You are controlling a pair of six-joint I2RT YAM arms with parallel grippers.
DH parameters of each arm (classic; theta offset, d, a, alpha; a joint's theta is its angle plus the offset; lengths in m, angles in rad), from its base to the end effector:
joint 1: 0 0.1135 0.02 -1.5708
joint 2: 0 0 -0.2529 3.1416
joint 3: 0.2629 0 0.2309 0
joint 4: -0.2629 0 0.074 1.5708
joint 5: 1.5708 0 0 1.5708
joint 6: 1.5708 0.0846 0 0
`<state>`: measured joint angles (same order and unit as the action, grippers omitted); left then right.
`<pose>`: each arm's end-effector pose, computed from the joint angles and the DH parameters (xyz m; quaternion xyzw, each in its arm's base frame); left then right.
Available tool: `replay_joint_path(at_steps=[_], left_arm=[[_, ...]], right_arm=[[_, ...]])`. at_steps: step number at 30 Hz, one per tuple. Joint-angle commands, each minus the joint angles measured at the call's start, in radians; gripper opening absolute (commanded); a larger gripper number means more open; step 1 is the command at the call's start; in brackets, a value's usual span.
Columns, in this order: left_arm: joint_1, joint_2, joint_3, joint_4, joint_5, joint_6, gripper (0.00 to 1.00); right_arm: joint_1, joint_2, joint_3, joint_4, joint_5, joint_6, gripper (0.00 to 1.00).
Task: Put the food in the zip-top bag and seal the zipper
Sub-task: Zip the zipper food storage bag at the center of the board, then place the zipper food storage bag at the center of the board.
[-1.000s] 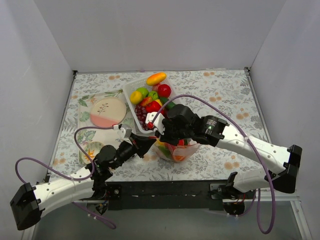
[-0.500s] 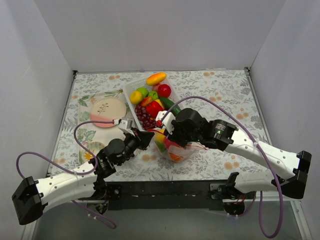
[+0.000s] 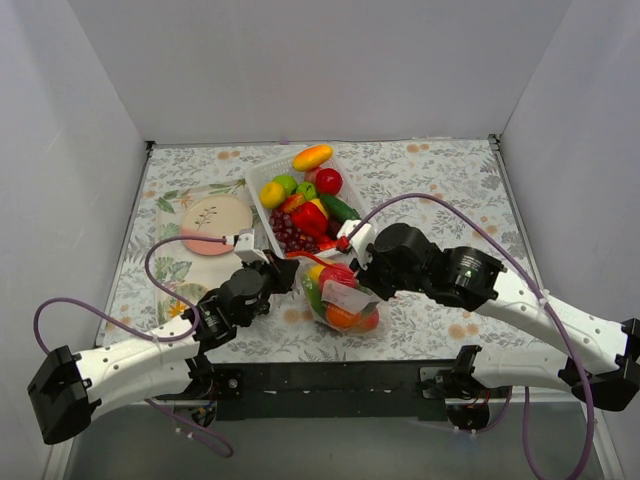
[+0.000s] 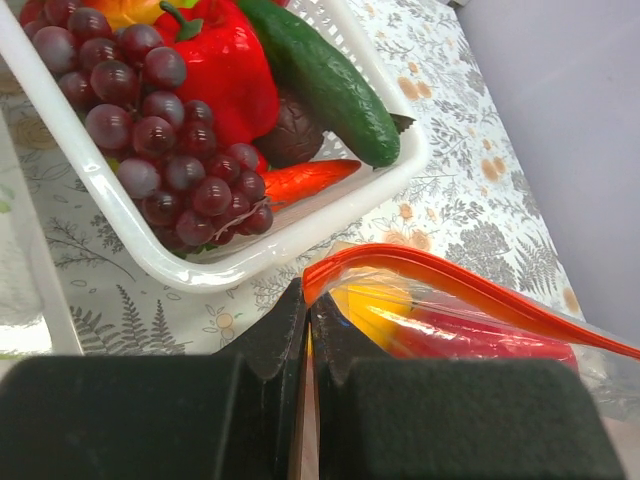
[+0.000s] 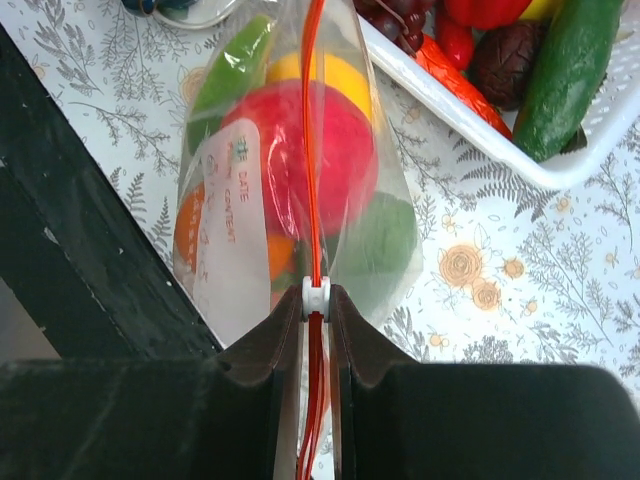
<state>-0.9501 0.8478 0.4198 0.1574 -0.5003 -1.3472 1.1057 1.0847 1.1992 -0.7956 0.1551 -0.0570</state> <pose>0.1629 -0.1580 0.2256 -0.2990 0.7265 -0.4542 0.4200 0.1188 0.2077 0.3230 -0.4663 0.7704 0.1543 0.4064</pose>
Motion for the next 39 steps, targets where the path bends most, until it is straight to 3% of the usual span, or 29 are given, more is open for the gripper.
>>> replay_joint_path(at_steps=[1, 23, 26, 30, 31, 33, 35, 36, 37, 39], left_arm=[[0.031, 0.016, 0.025, -0.114, -0.155, -0.010, 0.00], [0.050, 0.074, 0.054, -0.099, -0.107, -0.030, 0.00], [0.050, 0.083, 0.066, -0.067, -0.045, 0.006, 0.00], [0.050, 0.115, 0.099, -0.018, 0.098, 0.054, 0.37], [0.048, 0.120, 0.106, -0.015, 0.121, 0.063, 0.55], [0.050, 0.132, 0.123, -0.015, 0.154, 0.066, 0.66], [0.050, 0.123, 0.129, -0.028, 0.154, 0.066, 0.81], [0.048, 0.119, 0.135, -0.036, 0.151, 0.066, 0.84], [0.050, 0.113, 0.145, -0.045, 0.146, 0.066, 0.93], [0.048, 0.097, 0.155, -0.067, 0.138, 0.072, 0.98]], right_arm=[[-0.001, -0.080, 0.007, -0.105, 0.063, 0.077, 0.15], [-0.003, -0.232, 0.022, -0.244, 0.237, 0.181, 0.16], [-0.004, -0.238, 0.013, -0.254, 0.279, 0.206, 0.16], [-0.003, -0.210, 0.022, -0.274, 0.348, 0.232, 0.17], [-0.004, -0.203, 0.023, -0.278, 0.360, 0.238, 0.16], [-0.010, -0.184, 0.019, -0.281, 0.403, 0.244, 0.19], [-0.038, -0.177, -0.010, -0.274, 0.438, 0.250, 0.27], [-0.053, -0.174, -0.021, -0.263, 0.436, 0.247, 0.30], [-0.102, -0.174, -0.032, -0.252, 0.428, 0.240, 0.31], [-0.185, -0.167, -0.061, -0.214, 0.394, 0.209, 0.30]])
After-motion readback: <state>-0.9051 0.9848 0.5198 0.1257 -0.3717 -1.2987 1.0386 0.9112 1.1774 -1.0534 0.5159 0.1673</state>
